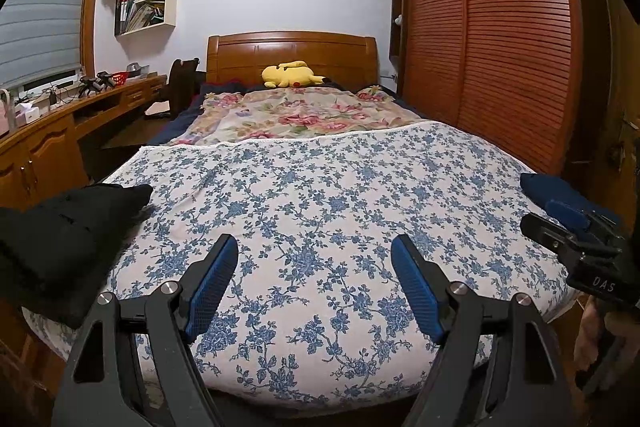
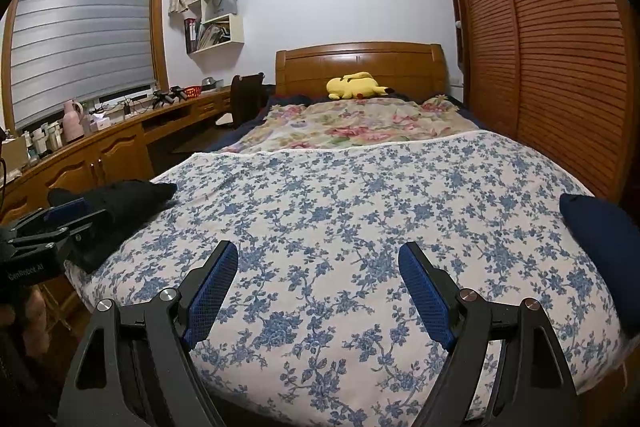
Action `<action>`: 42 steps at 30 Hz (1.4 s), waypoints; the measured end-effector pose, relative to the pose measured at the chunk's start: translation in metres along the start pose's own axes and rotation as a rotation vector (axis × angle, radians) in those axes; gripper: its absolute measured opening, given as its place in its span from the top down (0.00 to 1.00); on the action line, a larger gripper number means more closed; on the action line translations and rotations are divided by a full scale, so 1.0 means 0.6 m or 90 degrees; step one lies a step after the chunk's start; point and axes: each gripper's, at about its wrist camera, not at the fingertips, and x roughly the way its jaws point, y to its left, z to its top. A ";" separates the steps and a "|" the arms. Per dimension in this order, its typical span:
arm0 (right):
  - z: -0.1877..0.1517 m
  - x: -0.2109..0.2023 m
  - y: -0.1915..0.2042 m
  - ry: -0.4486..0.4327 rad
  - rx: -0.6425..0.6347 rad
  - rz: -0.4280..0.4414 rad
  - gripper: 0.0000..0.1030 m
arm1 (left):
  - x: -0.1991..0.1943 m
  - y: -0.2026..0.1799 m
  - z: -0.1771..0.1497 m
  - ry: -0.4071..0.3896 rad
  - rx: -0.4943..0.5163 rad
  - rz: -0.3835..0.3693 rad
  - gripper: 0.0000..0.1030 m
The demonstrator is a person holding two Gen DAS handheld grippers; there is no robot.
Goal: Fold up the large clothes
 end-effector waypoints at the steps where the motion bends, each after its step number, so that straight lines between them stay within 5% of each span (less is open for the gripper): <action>1: 0.000 0.000 -0.001 0.000 0.001 0.000 0.19 | 0.000 0.000 0.000 0.000 0.000 0.000 0.23; 42: -0.001 0.002 -0.001 -0.002 0.008 -0.004 0.19 | 0.000 -0.001 -0.003 -0.001 -0.004 -0.002 0.23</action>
